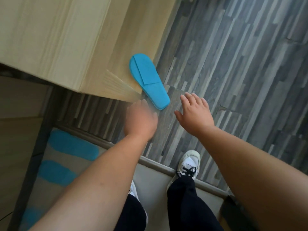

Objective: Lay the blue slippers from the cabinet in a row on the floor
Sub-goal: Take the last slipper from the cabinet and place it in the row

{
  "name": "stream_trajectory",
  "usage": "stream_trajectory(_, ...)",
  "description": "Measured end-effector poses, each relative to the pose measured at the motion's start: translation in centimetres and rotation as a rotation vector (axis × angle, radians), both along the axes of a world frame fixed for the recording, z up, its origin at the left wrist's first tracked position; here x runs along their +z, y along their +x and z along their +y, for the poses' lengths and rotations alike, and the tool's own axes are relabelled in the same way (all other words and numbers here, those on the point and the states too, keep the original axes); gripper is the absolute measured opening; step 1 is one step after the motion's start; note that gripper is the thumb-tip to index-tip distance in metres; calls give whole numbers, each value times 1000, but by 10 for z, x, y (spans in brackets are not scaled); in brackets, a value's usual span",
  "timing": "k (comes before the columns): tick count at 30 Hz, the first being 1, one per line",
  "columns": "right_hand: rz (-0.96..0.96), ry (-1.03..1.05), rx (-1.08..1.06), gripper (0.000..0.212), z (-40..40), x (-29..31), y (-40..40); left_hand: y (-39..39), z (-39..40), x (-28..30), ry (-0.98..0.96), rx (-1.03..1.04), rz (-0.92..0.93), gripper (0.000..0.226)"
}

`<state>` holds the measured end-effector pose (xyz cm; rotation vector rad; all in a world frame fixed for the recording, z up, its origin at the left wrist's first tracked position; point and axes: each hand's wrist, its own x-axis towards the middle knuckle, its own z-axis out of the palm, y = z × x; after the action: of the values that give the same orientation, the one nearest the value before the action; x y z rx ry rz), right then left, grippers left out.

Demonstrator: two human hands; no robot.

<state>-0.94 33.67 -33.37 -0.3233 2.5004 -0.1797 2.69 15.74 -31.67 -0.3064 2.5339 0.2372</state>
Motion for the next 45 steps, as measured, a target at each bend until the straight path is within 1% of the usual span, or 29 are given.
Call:
stream_trajectory(4,-4,0,61,66,3,-15,-23,-12,14,-20,55,192,-16,63)
stream_trajectory(7,-5,-18,38,65,0,-33,-41,-25,24,-42,104,310,-14,61)
stream_trajectory(10,5,-62,-8,62,-11,-64,-59,-43,28,-77,126,404,-19,54)
stream_trajectory(14,-68,-158,-113,60,-38,-111,-83,-65,25,-127,158,602,-15,43)
stream_trajectory(18,-136,-261,-231,54,-65,-150,-99,-80,9,-165,200,803,-60,45)
stream_trajectory(22,-152,-346,-317,38,-78,-173,-107,-84,3,-188,357,951,60,41)
stream_trajectory(24,-152,-359,-346,40,-79,-176,-110,-84,3,-189,420,987,144,37)
stream_trajectory(27,-134,-365,-439,36,-71,-168,-112,-81,5,-179,450,995,217,30)
stream_trajectory(30,-158,-381,-529,25,-54,-145,-105,-74,9,-156,444,939,204,29)
stream_trajectory(32,-188,-384,-579,18,-39,-121,-97,-68,15,-133,470,904,181,30)
stream_trajectory(38,-246,-376,-671,11,4,-26,-62,-43,40,-44,548,784,119,27)
stream_trajectory(42,-261,-367,-769,20,22,31,-37,-23,50,8,553,670,55,20)
stream_trajectory(45,-247,-355,-828,24,28,66,-20,-14,50,39,555,597,-8,22)
